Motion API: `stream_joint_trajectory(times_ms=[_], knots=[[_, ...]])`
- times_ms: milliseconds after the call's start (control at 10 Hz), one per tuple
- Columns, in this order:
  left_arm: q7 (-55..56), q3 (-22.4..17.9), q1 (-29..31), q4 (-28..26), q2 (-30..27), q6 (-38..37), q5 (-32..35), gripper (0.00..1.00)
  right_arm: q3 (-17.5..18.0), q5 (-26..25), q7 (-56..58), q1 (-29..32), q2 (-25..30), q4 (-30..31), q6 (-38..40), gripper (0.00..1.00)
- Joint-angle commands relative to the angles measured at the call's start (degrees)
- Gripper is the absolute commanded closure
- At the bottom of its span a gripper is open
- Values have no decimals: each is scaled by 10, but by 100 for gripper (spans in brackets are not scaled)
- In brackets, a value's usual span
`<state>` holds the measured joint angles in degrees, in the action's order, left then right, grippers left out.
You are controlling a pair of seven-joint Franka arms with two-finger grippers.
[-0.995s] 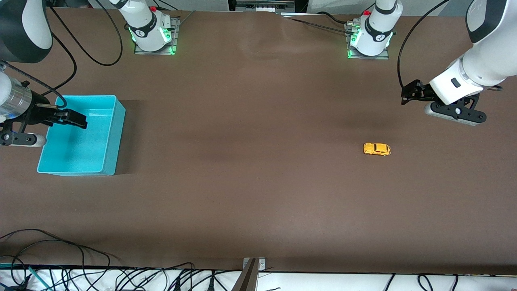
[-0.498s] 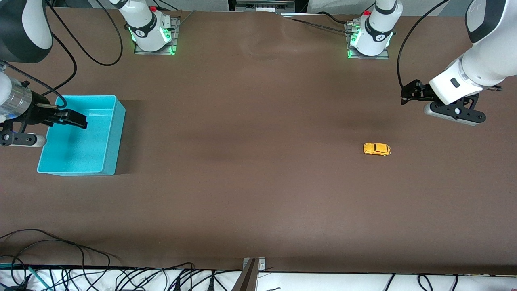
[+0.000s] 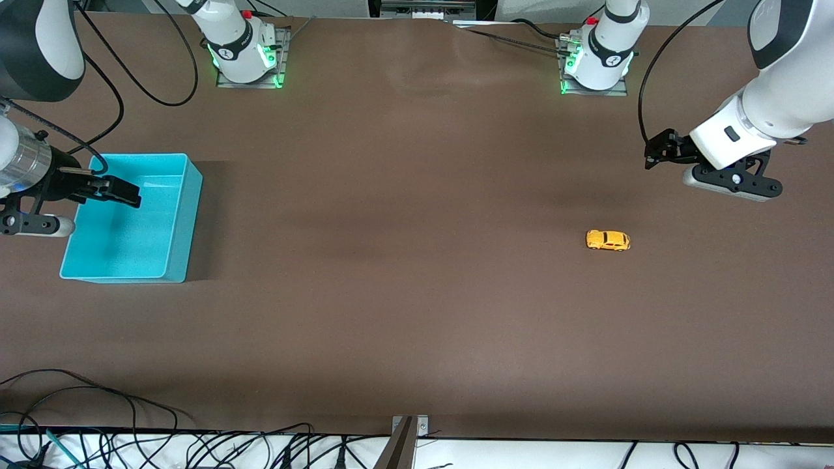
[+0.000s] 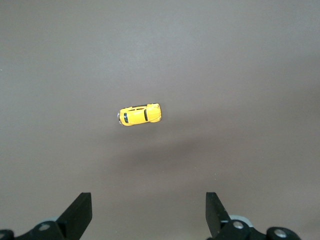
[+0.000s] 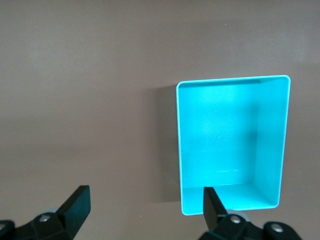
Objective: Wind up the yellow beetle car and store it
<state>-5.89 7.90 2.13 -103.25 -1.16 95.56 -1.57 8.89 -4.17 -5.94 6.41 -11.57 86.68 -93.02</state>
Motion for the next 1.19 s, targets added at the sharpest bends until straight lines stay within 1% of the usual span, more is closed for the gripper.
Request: stream_joint_trajectory(times_ms=[0,398,597,697,1095], knots=[[11,2,3,1,-8,-6,-8,0,2,12,2,4,1,-5,6,0],[3,0,18,1,-5,-4,-8,0,2,13,3,4,1,-5,6,0],[-1,2,17,0,2,-2,-5,0,2,13,3,5,-6,-13,10,0],[-1,3,16,0,2,-2,4,0,2,13,3,5,-7,-13,10,0],[-1,3,13,-1,1,-2,5,0,2,13,3,4,-7,-13,10,0]])
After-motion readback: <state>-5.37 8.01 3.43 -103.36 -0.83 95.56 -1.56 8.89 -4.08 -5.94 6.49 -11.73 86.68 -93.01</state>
